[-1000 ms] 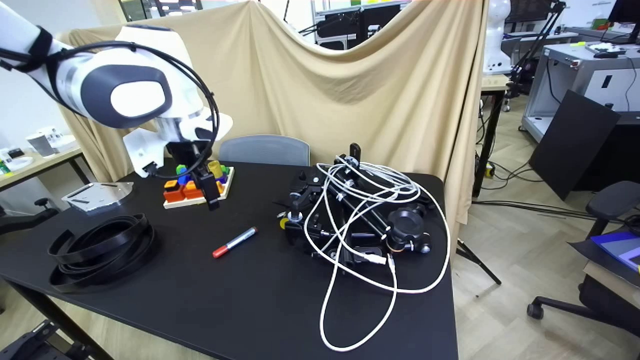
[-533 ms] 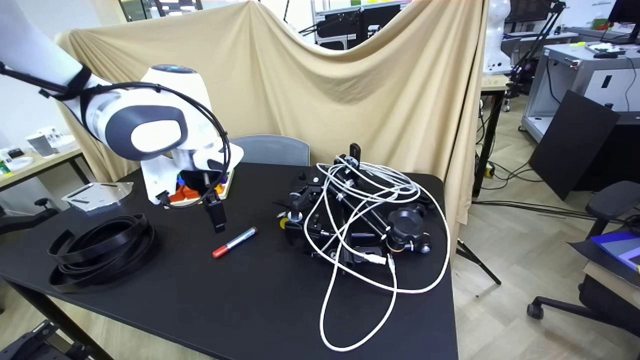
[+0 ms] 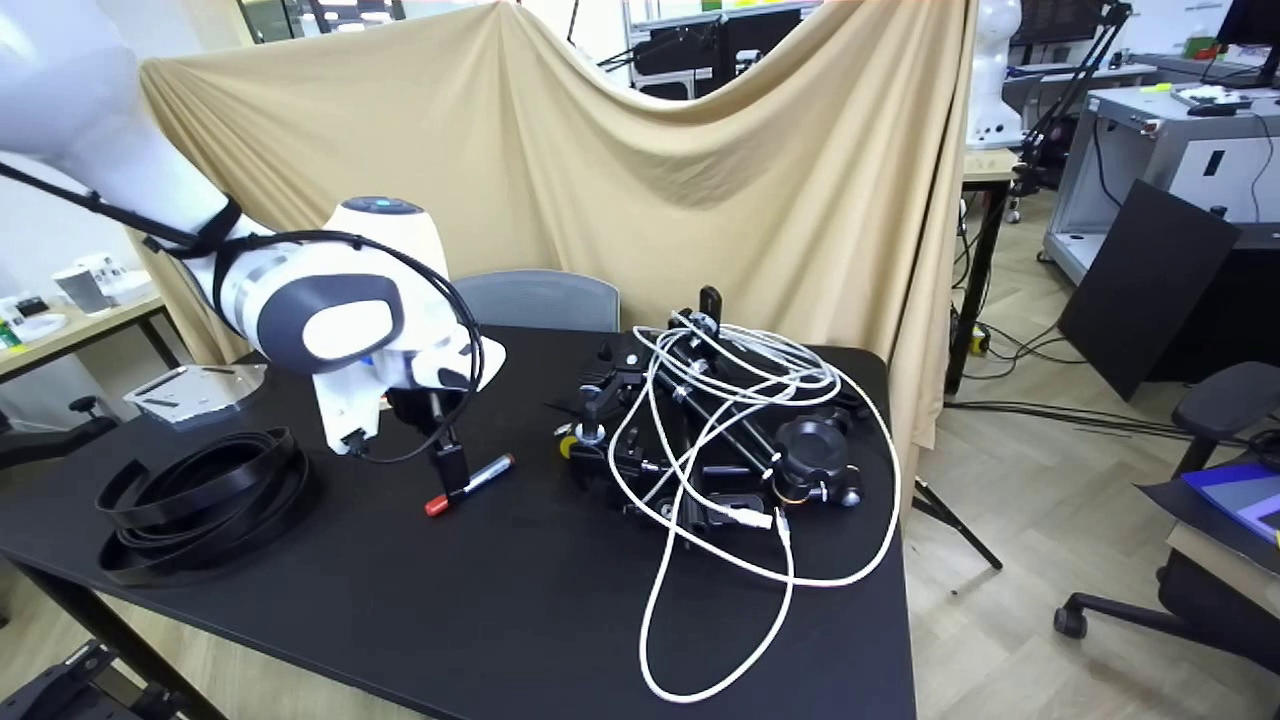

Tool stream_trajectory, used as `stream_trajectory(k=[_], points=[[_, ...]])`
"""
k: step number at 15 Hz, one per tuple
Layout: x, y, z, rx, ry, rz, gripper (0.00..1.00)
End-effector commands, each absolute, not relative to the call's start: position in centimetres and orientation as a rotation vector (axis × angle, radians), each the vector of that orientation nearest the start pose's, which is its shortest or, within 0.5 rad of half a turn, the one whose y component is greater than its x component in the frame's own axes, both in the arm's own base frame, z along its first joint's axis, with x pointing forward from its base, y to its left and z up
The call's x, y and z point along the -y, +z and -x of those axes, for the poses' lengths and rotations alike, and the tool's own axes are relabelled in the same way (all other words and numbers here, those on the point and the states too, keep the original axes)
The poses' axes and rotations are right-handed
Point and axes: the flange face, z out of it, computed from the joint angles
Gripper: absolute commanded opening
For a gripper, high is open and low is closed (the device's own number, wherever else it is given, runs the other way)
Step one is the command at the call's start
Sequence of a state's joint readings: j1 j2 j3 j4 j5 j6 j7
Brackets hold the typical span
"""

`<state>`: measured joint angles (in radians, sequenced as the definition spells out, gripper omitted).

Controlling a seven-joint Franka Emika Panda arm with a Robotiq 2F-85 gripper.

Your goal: Move the marker to the left

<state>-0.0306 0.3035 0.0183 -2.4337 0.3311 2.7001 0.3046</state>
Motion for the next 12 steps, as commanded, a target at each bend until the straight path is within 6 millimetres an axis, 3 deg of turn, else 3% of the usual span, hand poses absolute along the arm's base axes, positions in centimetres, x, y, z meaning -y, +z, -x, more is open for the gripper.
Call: stream_trajectory(k=[1,7,8,10,12], points=[[1.2,16.5,-49.5,-0.907,0.096,2.877,1.00],[0.8,15.1,-50.3,-0.904,0.127,2.880,1.00],[0.9,14.9,-50.4,-0.907,0.129,2.877,0.75],[0.9,14.7,-50.7,-0.905,0.127,2.875,0.67],[0.9,14.7,-50.9,-0.903,0.122,2.874,0.51]])
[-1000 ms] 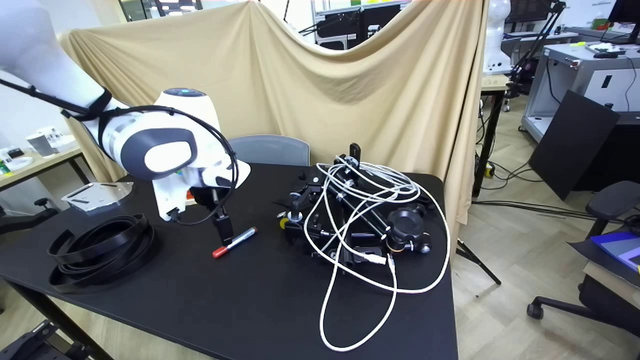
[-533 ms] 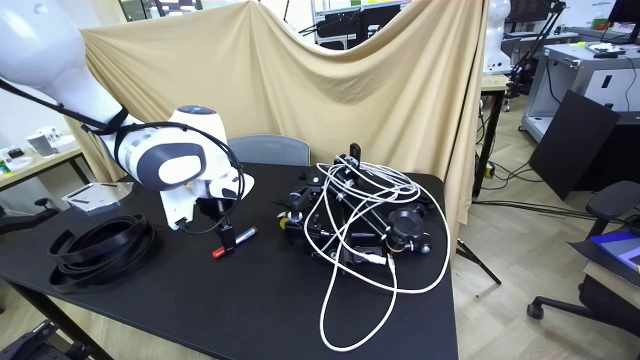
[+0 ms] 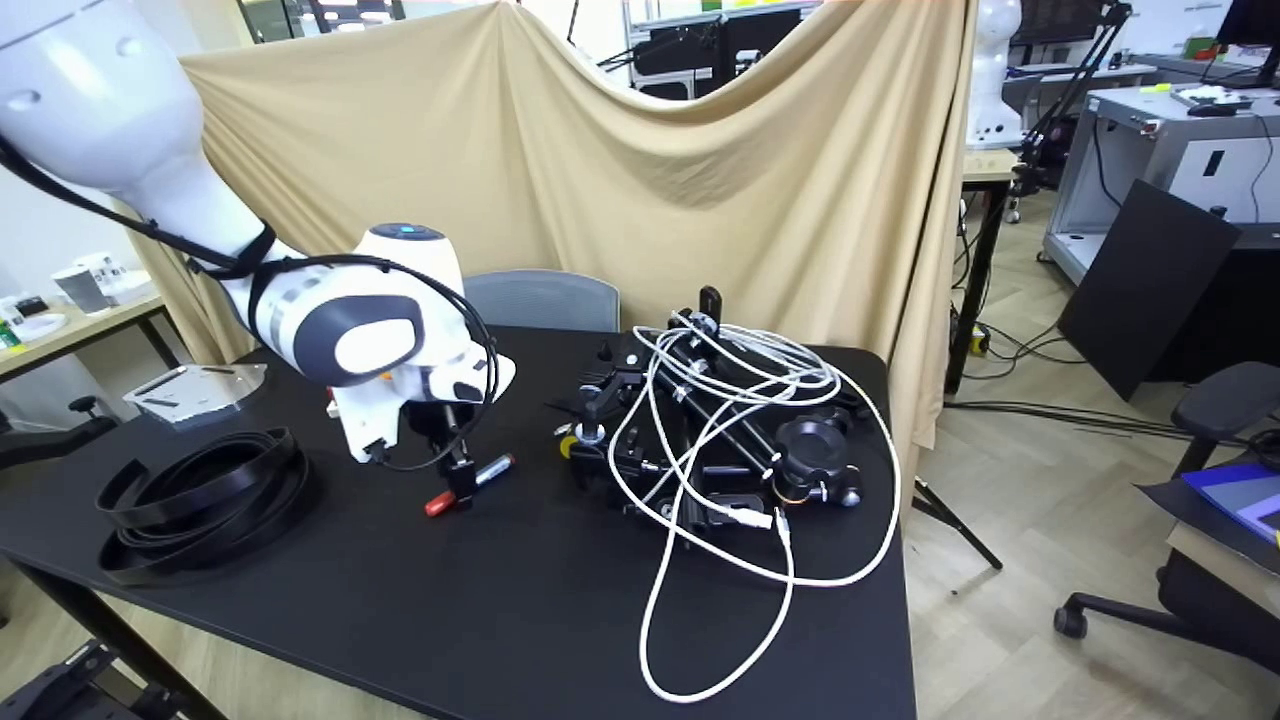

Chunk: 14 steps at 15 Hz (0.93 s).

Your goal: Move the marker to the left

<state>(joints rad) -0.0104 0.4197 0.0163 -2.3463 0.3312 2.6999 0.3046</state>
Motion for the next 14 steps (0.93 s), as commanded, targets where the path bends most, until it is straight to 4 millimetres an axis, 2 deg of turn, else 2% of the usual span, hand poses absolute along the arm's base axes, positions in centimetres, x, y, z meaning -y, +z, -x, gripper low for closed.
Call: stream_trajectory(k=[1,7,8,9,11,14], points=[[0.9,14.8,-50.9,-0.901,0.122,2.875,0.45],[1.0,14.7,-51.0,-0.905,0.147,2.865,0.03],[1.1,14.8,-50.9,-0.905,0.152,2.861,0.01],[1.1,14.9,-50.9,-0.905,0.159,2.857,0.05],[1.0,15.5,-51.2,-0.888,0.163,2.862,0.05],[-0.2,17.1,-52.1,-0.801,0.179,2.911,0.05]])
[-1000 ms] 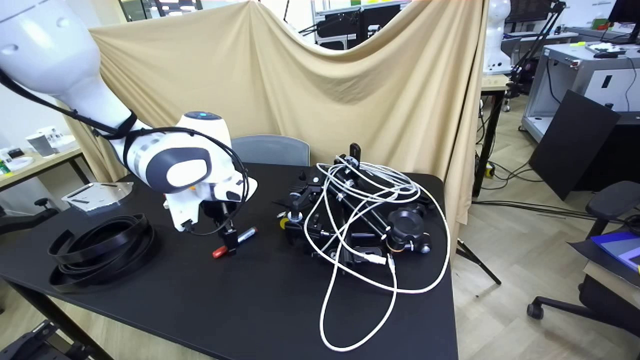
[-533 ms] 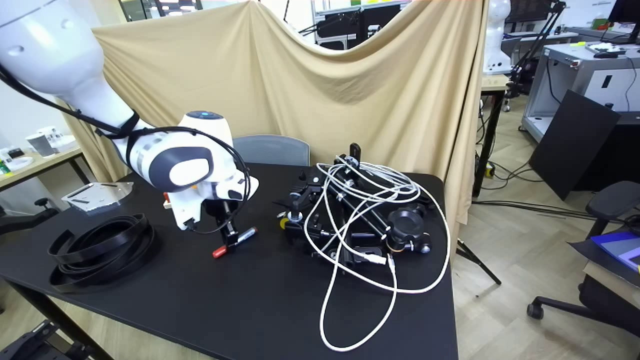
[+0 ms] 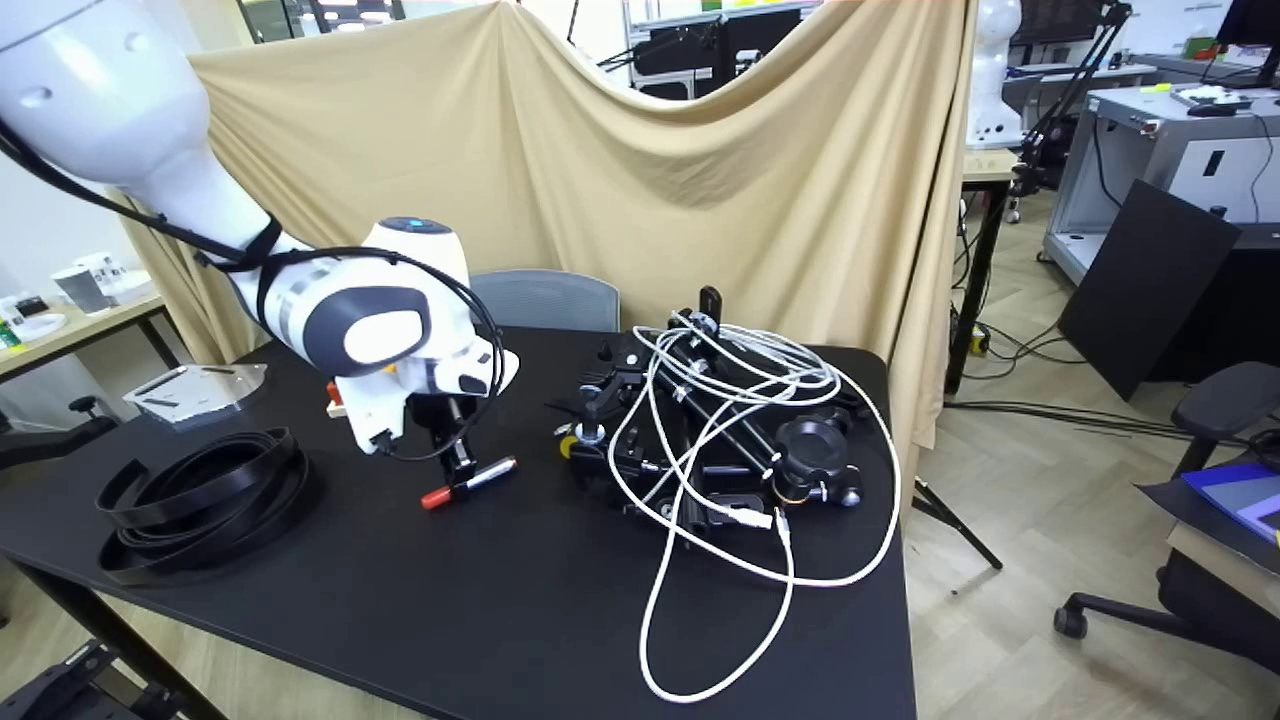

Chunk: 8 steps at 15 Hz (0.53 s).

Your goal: Move the marker to the left

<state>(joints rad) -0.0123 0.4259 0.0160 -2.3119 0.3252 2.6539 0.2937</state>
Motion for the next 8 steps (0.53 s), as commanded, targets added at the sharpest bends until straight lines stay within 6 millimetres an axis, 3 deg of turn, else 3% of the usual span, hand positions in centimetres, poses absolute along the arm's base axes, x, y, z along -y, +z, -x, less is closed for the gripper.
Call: stream_trajectory(k=[1,5,8], points=[[-0.7,17.6,-52.6,-0.759,0.189,2.932,0.05],[-3.8,19.9,-54.6,-0.569,0.168,3.018,0.05],[-6.2,20.5,-56.1,-0.464,0.123,3.039,0.05]])
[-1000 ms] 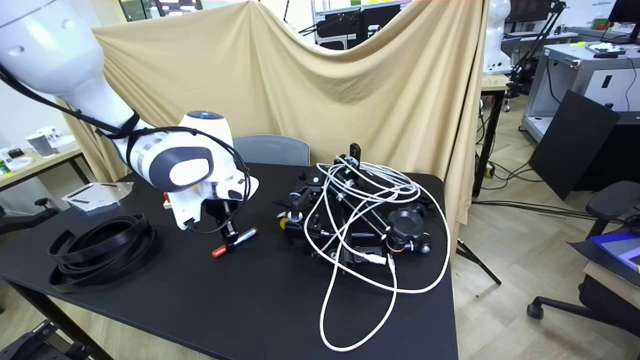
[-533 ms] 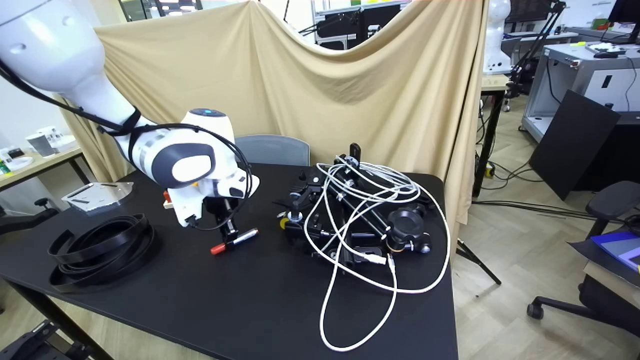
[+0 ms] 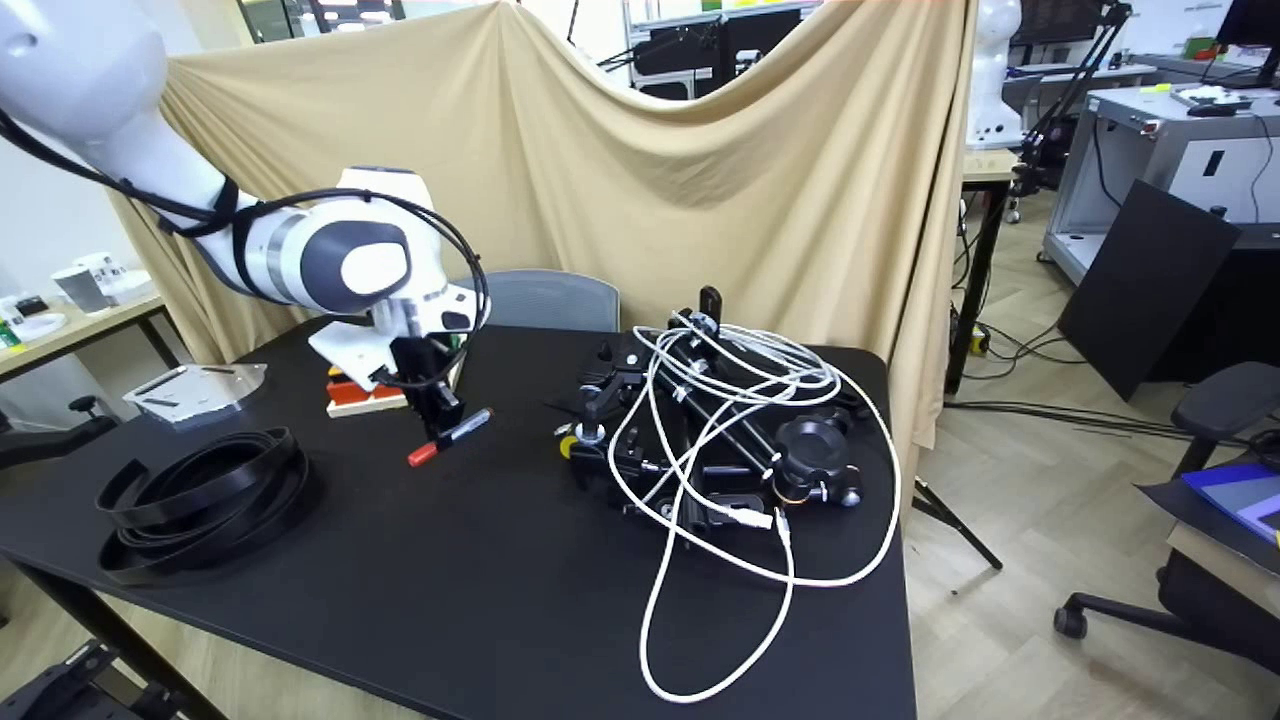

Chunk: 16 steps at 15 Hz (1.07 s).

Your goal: Move the marker to the left

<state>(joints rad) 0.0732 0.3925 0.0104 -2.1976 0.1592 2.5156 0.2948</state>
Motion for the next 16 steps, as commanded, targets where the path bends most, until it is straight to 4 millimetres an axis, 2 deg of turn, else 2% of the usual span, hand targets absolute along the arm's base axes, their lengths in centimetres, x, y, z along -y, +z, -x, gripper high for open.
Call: stream_trajectory(k=[1,4,5,10,13,16], points=[[-6.8,20.5,-56.6,-0.440,0.111,3.038,0.05],[-9.2,20.3,-57.3,-0.385,0.100,3.032,0.05],[-10.8,20.2,-56.9,-0.365,0.108,3.029,0.05],[-14.4,18.1,-56.7,-0.258,0.168,3.029,0.05],[-14.1,16.6,-57.0,-0.245,0.200,3.042,0.05],[-12.5,15.2,-57.6,-0.254,0.223,3.051,0.05]])
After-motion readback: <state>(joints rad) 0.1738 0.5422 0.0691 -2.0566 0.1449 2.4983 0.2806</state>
